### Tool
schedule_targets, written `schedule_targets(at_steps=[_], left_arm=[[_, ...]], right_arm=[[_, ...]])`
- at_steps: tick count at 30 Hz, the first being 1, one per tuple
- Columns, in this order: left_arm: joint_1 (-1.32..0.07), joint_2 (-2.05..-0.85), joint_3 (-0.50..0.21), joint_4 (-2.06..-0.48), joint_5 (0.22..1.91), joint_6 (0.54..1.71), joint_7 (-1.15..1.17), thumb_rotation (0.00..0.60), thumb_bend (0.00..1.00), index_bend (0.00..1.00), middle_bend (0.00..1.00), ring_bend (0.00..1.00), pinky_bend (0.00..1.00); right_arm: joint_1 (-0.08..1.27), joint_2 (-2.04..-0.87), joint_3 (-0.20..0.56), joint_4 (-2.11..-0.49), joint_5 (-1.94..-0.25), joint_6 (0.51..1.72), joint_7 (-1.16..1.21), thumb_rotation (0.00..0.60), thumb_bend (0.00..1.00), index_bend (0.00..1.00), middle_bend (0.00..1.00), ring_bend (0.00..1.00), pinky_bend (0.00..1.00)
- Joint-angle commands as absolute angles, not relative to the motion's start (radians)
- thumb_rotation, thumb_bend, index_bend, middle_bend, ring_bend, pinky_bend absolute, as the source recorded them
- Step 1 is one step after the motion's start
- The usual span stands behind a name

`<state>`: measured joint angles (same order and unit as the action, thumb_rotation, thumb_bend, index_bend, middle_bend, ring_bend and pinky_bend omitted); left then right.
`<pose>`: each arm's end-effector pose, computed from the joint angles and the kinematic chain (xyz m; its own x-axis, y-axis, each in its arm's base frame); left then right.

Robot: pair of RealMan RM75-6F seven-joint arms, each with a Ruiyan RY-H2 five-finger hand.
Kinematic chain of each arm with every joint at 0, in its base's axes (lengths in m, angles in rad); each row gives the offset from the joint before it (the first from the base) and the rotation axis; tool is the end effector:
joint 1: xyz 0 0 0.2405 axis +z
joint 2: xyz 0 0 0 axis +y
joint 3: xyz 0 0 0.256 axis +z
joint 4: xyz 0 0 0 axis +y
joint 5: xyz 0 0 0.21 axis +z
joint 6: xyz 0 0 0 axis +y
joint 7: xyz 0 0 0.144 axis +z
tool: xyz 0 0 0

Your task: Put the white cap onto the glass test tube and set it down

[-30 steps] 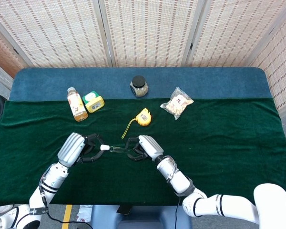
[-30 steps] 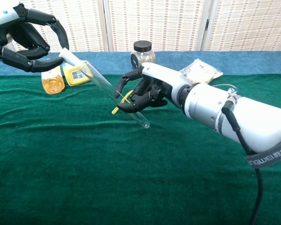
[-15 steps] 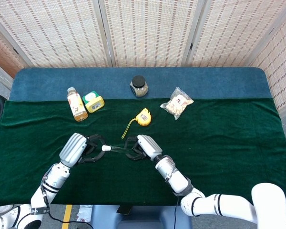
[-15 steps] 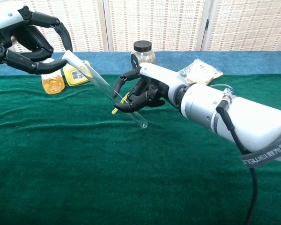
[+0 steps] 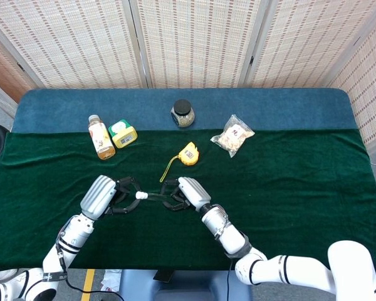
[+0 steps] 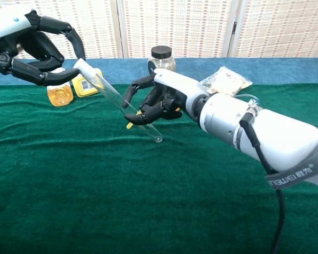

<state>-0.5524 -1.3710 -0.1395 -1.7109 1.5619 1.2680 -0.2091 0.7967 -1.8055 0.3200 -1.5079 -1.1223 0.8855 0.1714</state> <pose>-0.1341 0.2835 0.0600 -0.0405 0.2159 0.9756 0.8543 -0.4988 0.1459 -0.0438 -0.3151 -0.0786 -0.2478 -0.5615 0.7895 -0.8756 -0.2189 -0.4305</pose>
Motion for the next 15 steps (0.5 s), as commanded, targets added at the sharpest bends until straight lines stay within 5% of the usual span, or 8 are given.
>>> schedule_targets(at_steps=[1,15], left_arm=[[-0.553,-1.373,-0.138,-1.708,1.561,1.266,-0.210,0.600,0.44,0.63,1.00,0.90,0.86],[-0.557,-1.381,-0.131,-1.701,1.561,1.263,-0.207,0.600,0.44,0.63,1.00,0.90,0.86]], right_arm=[[0.797,-1.809,0.321,-1.507,-1.127,0.889,0.175,0.600,0.79,0.86,1.00,1.00,1.00],[0.801,-1.822,0.325,-1.501,-1.125,0.892,0.179,0.600,0.79,0.86,1.00,1.00,1.00]])
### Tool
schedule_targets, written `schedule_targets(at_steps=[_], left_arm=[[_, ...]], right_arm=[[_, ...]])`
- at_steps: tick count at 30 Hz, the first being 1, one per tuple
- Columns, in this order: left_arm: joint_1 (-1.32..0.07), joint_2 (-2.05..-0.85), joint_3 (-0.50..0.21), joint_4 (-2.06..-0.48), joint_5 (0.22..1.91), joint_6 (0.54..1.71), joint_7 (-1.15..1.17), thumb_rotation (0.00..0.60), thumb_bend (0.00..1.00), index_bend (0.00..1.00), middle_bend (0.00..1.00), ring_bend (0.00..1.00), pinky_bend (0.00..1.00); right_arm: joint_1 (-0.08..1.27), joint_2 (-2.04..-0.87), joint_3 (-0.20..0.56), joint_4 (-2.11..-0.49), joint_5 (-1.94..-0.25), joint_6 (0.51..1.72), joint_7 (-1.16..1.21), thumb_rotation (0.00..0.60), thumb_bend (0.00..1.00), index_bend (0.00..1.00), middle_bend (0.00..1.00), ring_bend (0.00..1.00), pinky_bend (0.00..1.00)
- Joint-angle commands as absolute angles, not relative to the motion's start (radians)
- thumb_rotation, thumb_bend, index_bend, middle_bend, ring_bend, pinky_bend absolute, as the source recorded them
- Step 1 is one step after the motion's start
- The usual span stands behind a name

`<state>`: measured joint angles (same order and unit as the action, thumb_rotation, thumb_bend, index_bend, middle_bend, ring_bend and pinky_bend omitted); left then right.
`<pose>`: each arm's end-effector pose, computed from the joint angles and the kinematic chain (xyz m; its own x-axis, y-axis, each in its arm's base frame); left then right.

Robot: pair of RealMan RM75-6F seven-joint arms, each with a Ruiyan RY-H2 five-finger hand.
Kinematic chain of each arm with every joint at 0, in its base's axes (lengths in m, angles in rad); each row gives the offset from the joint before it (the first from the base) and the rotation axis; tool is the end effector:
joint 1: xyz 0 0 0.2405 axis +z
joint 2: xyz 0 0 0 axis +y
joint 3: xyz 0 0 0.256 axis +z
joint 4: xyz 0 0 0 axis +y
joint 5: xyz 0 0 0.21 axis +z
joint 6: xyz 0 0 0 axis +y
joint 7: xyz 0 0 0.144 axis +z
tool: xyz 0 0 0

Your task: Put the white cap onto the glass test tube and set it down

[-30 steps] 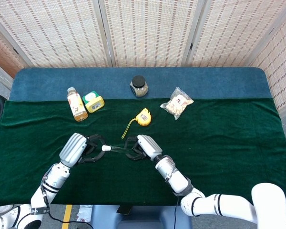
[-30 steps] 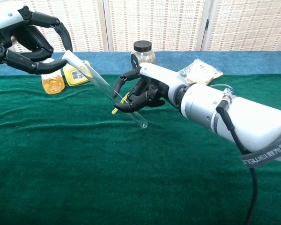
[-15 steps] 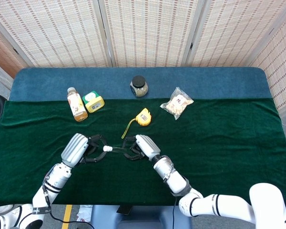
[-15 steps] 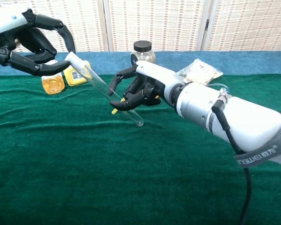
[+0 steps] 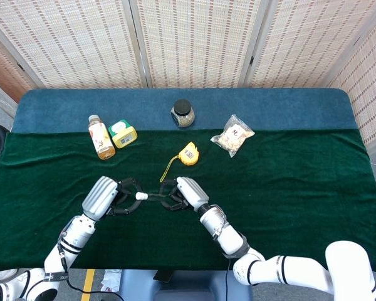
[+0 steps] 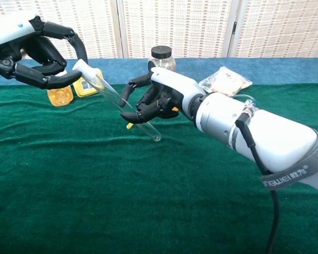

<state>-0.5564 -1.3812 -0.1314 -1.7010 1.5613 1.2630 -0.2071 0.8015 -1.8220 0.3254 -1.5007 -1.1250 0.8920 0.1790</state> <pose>-0.1349 0.2829 0.0554 -0.0326 0.2256 0.9737 0.8552 -0.4979 0.1441 -0.0393 -0.3145 -0.0810 -0.2627 -0.5611 0.7849 -0.8681 -0.2177 -0.4461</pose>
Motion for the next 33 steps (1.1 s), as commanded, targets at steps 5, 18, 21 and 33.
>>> schedule_targets(at_steps=[5,18,21,33], left_arm=[[-0.558,-1.372,-0.127,-1.705,1.554,1.252,-0.198,0.600,0.43,0.50,1.00,0.89,0.86],[-0.550,-1.283,-0.099,-1.733,1.524,1.198,-0.159,0.600,0.37,0.12,0.69,0.47,0.66],[-0.543,-1.263,-0.092,-1.726,1.506,1.188,-0.117,0.600,0.37,0.12,0.60,0.39,0.55],[-0.507,-1.235,-0.078,-1.703,1.425,1.168,-0.068,0.600,0.37,0.17,0.51,0.30,0.38]], right_arm=[[0.800,-1.816,0.320,-1.502,-1.122,0.890,0.170,0.600,0.79,0.86,1.00,1.00,1.00],[0.784,-1.687,0.255,-1.557,-1.073,0.896,-0.045,0.600,0.79,0.86,1.00,1.00,1.00],[0.782,-1.653,0.227,-1.556,-1.045,0.902,-0.135,0.600,0.80,0.86,1.00,1.00,1.00],[0.760,-1.656,0.116,-1.428,-1.009,0.965,-0.391,0.600,0.80,0.75,1.00,1.00,1.00]])
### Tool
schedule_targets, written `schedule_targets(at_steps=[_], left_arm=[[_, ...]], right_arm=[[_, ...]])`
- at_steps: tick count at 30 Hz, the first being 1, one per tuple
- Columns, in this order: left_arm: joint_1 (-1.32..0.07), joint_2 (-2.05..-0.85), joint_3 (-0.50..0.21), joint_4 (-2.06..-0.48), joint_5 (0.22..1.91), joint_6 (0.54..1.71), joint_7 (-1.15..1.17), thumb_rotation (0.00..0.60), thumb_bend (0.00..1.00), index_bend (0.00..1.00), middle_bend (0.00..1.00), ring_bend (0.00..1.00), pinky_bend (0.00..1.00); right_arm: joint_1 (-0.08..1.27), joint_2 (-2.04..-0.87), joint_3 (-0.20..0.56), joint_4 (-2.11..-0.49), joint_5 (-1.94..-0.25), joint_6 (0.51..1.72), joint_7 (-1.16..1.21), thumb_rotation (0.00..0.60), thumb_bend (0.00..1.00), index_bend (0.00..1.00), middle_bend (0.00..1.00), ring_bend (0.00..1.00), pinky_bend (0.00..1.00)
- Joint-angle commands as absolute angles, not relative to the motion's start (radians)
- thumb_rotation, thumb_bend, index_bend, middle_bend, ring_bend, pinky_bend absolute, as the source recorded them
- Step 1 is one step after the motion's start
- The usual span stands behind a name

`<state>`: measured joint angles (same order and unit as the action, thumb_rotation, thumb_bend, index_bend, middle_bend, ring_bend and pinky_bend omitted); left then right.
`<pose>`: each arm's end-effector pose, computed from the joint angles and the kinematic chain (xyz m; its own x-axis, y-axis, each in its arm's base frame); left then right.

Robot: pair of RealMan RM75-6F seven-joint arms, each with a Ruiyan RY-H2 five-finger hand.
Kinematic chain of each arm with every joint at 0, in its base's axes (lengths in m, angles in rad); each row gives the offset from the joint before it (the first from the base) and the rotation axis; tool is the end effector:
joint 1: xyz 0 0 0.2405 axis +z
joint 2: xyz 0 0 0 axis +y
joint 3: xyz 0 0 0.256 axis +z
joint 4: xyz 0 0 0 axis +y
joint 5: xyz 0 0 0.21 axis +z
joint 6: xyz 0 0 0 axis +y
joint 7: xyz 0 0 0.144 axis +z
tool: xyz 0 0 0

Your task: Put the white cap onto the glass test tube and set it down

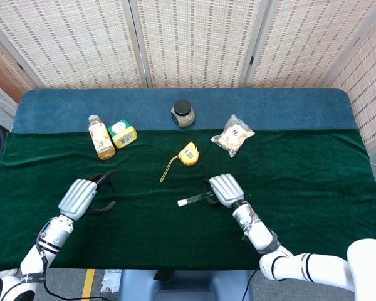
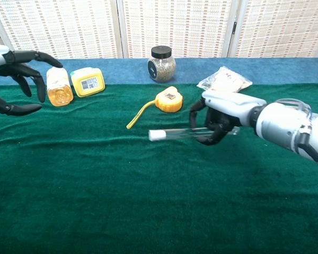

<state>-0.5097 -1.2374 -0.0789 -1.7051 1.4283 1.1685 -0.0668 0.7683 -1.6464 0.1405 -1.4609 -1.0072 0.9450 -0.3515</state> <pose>-0.1960 0.2834 0.0774 0.2113 0.2320 0.9495 0.9302 -0.3460 -0.1225 -0.1408 -0.3276 -0.0543 0.3851 -0.3739 0.8438 -0.9026 -0.3431 0.2599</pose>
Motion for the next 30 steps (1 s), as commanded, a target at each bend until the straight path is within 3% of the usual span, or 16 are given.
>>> schedule_targets(at_steps=[1,10,16,21,26,29,30], left_arm=[[-0.505,-1.235,-0.077,-1.702,1.424,1.168,-0.068,0.600,0.37,0.17,0.51,0.30,0.38],[-0.489,-1.234,-0.076,-1.696,1.421,1.174,-0.074,0.600,0.36,0.16,0.50,0.29,0.34],[-0.482,-1.226,-0.072,-1.698,1.416,1.166,-0.084,0.600,0.36,0.17,0.50,0.29,0.32],[-0.470,-1.212,-0.068,-1.696,1.400,1.160,-0.094,0.600,0.36,0.17,0.49,0.27,0.30],[-0.437,-1.185,-0.064,-1.678,1.369,1.182,-0.085,0.600,0.36,0.19,0.48,0.27,0.29],[-0.402,-1.173,-0.060,-1.662,1.352,1.224,-0.060,0.600,0.36,0.21,0.48,0.28,0.28],[-0.386,-1.170,-0.059,-1.656,1.343,1.246,-0.043,0.600,0.36,0.22,0.48,0.28,0.28]], right_arm=[[0.758,-1.659,0.113,-1.422,-1.009,0.967,-0.397,0.600,0.79,0.73,1.00,1.00,1.00],[0.739,-1.654,0.102,-1.405,-1.014,0.957,-0.405,0.600,0.79,0.47,1.00,1.00,1.00],[0.731,-1.621,0.097,-1.435,-1.017,0.938,-0.404,0.600,0.79,0.35,1.00,1.00,1.00],[0.718,-1.567,0.097,-1.493,-1.033,0.948,-0.397,0.600,0.79,0.29,0.99,1.00,1.00],[0.669,-1.464,0.107,-1.599,-1.075,1.039,-0.381,0.600,0.79,0.26,0.98,1.00,1.00],[0.617,-1.384,0.091,-1.662,-1.125,1.117,-0.367,0.600,0.79,0.27,0.90,1.00,1.00],[0.593,-1.352,0.083,-1.684,-1.145,1.147,-0.357,0.600,0.79,0.28,0.83,0.97,1.00]])
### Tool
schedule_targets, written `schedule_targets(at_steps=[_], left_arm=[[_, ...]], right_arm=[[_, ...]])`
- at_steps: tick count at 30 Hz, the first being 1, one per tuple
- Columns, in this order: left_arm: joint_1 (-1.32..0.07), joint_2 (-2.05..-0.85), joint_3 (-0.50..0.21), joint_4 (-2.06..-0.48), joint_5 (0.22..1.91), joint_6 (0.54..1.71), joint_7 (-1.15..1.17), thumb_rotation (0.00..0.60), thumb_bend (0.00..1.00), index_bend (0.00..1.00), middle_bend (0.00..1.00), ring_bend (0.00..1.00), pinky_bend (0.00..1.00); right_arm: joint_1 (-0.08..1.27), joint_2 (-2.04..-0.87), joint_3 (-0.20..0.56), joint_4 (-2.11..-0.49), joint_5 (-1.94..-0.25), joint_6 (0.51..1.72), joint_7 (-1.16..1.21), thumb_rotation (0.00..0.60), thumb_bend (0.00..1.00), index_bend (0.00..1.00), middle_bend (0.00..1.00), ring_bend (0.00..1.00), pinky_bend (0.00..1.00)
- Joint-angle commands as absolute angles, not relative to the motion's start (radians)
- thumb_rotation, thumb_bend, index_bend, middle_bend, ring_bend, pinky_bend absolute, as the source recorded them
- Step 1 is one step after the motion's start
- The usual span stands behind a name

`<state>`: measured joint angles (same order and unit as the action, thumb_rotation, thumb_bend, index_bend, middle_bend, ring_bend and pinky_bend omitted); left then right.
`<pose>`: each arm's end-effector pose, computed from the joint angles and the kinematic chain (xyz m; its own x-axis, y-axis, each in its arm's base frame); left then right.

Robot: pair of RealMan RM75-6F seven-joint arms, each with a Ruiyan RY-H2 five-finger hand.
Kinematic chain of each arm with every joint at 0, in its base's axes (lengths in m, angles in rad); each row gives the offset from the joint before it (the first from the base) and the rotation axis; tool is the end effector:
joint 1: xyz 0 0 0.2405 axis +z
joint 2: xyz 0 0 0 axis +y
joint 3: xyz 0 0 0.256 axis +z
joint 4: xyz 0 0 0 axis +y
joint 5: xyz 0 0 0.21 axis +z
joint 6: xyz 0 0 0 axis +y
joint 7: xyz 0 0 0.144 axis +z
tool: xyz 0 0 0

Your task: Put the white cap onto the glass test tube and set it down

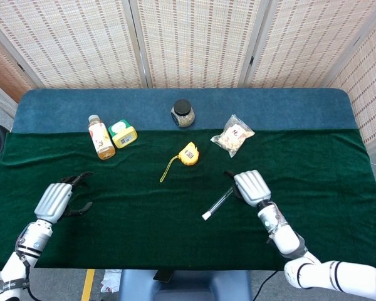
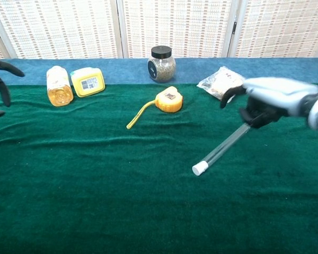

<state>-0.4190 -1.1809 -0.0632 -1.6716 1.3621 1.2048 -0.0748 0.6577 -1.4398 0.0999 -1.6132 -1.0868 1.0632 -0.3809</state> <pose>-0.2456 0.2713 0.1032 0.2325 0.1980 0.9522 0.9627 -0.1860 -0.1964 -0.1804 -0.3149 0.0126 0.4546 -0.2657 0.8501 -0.8771 -0.2994 0.3754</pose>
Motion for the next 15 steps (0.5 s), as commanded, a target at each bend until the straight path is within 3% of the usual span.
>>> schedule_targets(at_steps=[1,3,6,10,15], left_arm=[[-0.373,-1.168,-0.059,-1.650,1.338,1.262,-0.029,0.600,0.36,0.23,0.48,0.28,0.28],[-0.347,-1.166,-0.059,-1.637,1.323,1.299,0.001,0.600,0.36,0.25,0.48,0.28,0.27],[-0.316,-1.164,-0.060,-1.619,1.309,1.340,0.029,0.600,0.36,0.26,0.47,0.28,0.26],[-0.271,-1.159,-0.055,-1.601,1.286,1.391,0.092,0.600,0.35,0.22,0.41,0.23,0.20],[-0.221,-1.150,-0.047,-1.628,1.295,1.453,0.121,0.600,0.34,0.18,0.32,0.17,0.16]], right_arm=[[0.576,-1.328,0.077,-1.697,-1.158,1.168,-0.347,0.600,0.79,0.28,0.75,0.93,0.97],[0.534,-1.272,0.061,-1.725,-1.191,1.212,-0.314,0.600,0.79,0.28,0.59,0.80,0.85],[0.478,-1.207,0.041,-1.749,-1.233,1.267,-0.259,0.600,0.79,0.26,0.37,0.54,0.56],[0.396,-1.123,0.002,-1.766,-1.289,1.340,-0.204,0.600,0.75,0.13,0.14,0.26,0.19],[0.300,-1.082,-0.027,-1.768,-1.345,1.447,-0.162,0.600,0.74,0.05,0.04,0.15,0.07]])
